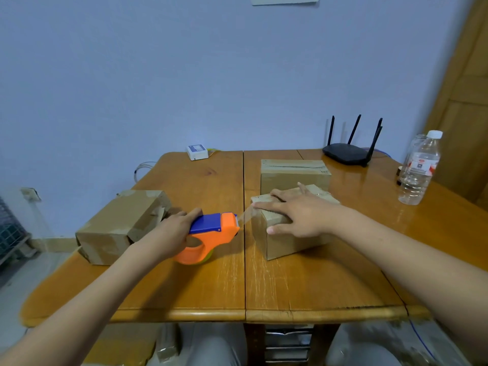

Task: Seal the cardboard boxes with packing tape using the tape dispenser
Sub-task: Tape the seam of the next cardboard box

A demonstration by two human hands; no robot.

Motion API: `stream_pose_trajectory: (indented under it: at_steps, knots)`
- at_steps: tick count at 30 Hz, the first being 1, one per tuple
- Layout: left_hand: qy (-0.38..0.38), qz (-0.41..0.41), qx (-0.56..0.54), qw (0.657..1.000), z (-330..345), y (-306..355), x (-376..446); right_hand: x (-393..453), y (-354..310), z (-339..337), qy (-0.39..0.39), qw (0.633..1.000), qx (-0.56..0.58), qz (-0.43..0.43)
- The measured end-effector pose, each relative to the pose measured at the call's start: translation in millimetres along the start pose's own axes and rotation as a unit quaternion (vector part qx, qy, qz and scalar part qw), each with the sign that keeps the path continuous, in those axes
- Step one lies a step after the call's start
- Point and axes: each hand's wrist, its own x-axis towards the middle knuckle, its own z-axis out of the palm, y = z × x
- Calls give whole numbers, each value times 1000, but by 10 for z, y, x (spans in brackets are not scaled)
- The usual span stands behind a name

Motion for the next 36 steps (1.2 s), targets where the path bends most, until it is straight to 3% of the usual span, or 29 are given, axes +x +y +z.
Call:
stream_pose_trajectory:
  at_steps: [3,9,14,22,29,36]
  knots:
    - [9,4,-11,1000,11,-15,-21,-2,27,-23,17,999,34,-12]
    - [13,6,-6,1000,29,-6,-1,139,-34,-200,11,995,-87,-53]
    - [18,2,-6,1000,32,-28,-8,184,4,-29,-19,999,14,-45]
    - [27,4,-58,998,4,-75,-21,136,-17,112,65,998,4,-5]
    - [18,7,-67,998,-16,-93,27,49,50,134,79,981,174,-14]
    - [16,8,-70,997,-27,-114,30,-2,49,163,91,982,168,0]
